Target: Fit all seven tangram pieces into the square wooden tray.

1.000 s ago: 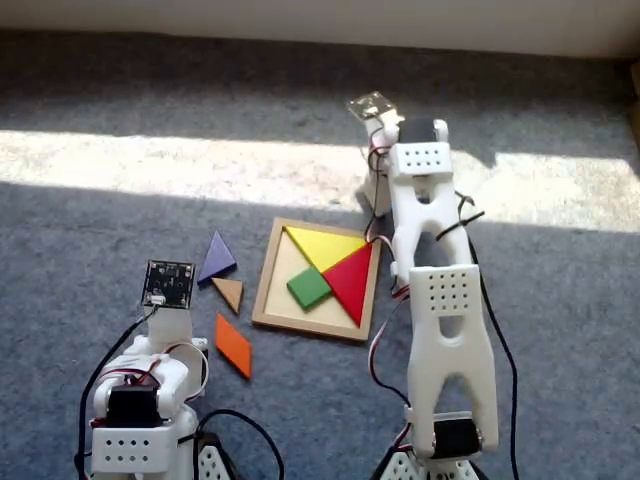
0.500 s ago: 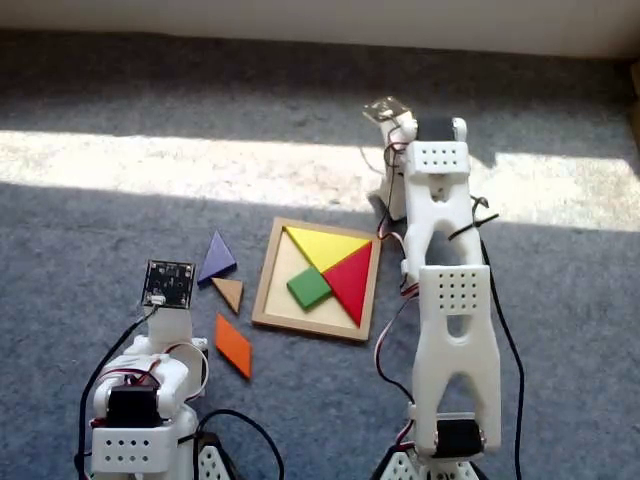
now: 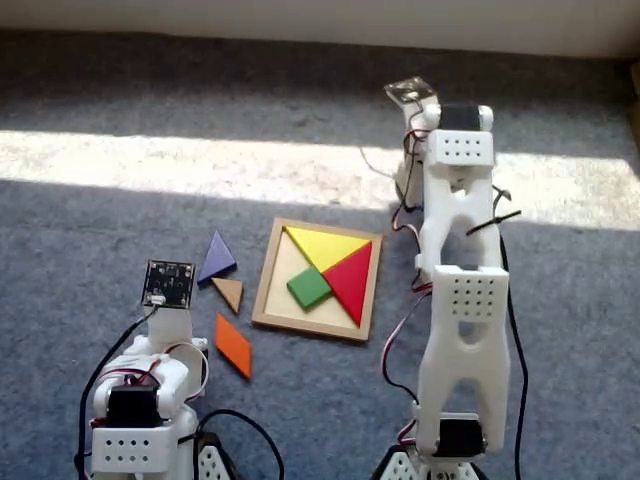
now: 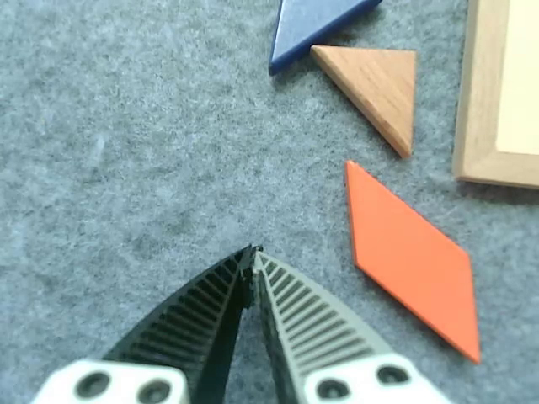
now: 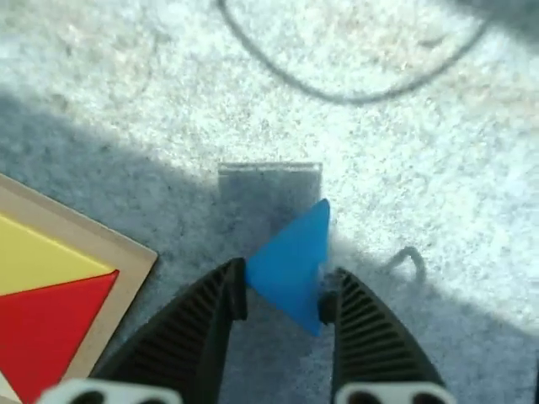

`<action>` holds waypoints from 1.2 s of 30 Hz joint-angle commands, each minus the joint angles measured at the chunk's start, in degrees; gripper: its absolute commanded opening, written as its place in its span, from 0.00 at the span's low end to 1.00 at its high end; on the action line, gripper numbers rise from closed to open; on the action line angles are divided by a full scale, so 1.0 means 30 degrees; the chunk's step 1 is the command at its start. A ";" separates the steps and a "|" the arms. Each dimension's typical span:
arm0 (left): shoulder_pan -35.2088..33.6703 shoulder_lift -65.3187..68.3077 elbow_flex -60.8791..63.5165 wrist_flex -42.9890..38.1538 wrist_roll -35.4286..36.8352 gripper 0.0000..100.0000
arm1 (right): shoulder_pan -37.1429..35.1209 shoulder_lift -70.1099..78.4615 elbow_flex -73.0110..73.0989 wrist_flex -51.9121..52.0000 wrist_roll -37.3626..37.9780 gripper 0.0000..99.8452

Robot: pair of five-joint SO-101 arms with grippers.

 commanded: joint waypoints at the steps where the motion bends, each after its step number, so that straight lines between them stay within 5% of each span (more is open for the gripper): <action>1: -0.0249 -0.0747 0.0366 0.0059 -0.0147 0.01 | -0.0044 -0.4029 0.3121 0.0425 -0.0293 0.10; 13: -0.0249 -0.0747 0.0366 0.0059 -0.0147 0.01 | -0.3531 -1.6103 1.6571 0.0308 -0.4923 0.10; 31: -0.0249 -0.0747 0.0366 0.0059 -0.0147 0.01 | -1.0388 -1.9004 2.4659 -0.5114 -2.5934 0.10; 36: -0.0249 -0.0747 0.0366 0.0059 -0.0147 0.01 | -1.0593 -1.9004 2.5626 -0.7546 -2.8190 0.10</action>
